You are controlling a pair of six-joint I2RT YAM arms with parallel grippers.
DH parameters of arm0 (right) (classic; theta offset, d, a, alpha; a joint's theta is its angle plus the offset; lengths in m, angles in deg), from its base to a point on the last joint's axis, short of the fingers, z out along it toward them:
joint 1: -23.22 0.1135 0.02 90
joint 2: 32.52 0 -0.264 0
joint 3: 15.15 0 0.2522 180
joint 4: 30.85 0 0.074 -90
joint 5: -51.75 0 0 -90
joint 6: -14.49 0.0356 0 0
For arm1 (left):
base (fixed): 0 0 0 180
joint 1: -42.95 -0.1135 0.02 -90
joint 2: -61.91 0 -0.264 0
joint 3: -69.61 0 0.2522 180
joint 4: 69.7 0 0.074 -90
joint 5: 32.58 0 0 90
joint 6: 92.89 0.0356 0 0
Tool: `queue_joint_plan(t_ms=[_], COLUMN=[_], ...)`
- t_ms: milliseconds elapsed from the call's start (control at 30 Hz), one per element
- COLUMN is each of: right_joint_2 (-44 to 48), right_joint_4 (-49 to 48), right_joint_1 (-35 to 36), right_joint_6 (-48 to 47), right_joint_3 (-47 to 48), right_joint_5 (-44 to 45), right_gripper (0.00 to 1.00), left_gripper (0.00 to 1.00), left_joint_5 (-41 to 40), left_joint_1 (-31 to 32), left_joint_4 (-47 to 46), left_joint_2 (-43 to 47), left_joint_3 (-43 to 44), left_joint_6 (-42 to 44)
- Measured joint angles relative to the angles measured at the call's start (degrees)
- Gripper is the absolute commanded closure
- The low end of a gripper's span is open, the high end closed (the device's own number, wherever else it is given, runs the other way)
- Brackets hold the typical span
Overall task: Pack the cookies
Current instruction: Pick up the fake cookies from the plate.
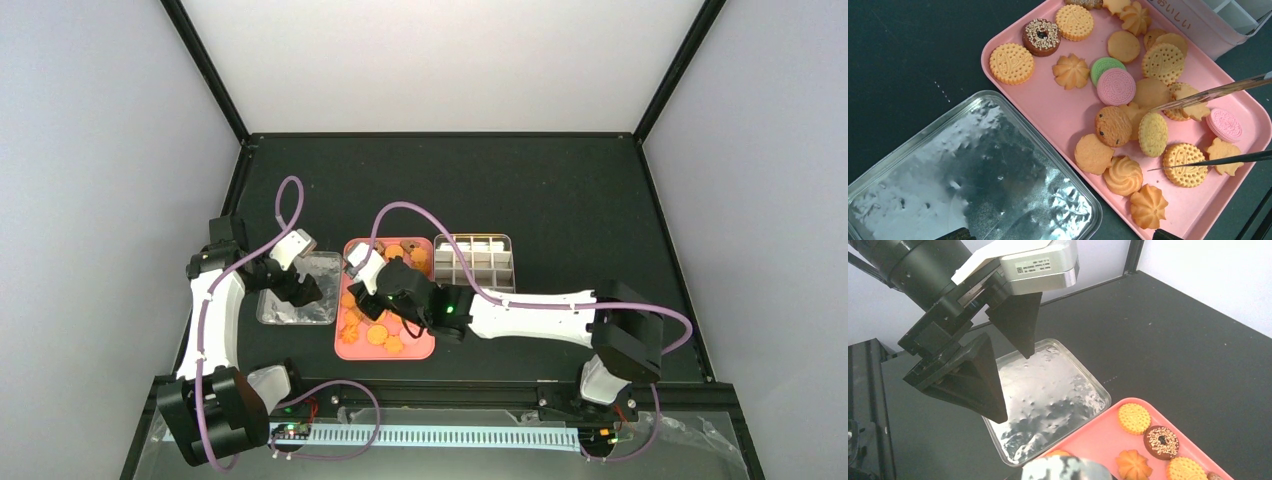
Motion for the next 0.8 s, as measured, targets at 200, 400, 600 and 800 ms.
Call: queue_joint_plan(t_ms=[200,400,600,800], right_joint_2=[-1.68,-3.15,-3.10,-1.62], right_joint_4=[-0.70,-2.21,-2.34,-0.85], right_joint_1=[0.52,0.63,1.14,1.27], right_joint_6=[-0.92,-0.87,-0.48,-0.31], right_joint_3=[0.00,0.00,-0.26,-0.39], right_joint_5=[2.27,2.36,3.13,4.28], right_gripper=[0.66,0.75,0.92,0.96], left_gripper=[0.05,0.05,0.05,0.05], left_joint_5=[0.02,0.04,0.07,0.11], left_joint_1=[0.00,0.00,0.00,0.00], left_joint_4=[-0.02,-0.02,-0.04,-0.07], left_joint_2=[0.04,1.14,1.49,1.49], left_joint_3=[0.00,-0.02,-0.02,-0.02], left_joint_6=[-0.22,-0.46,-0.76,-1.11])
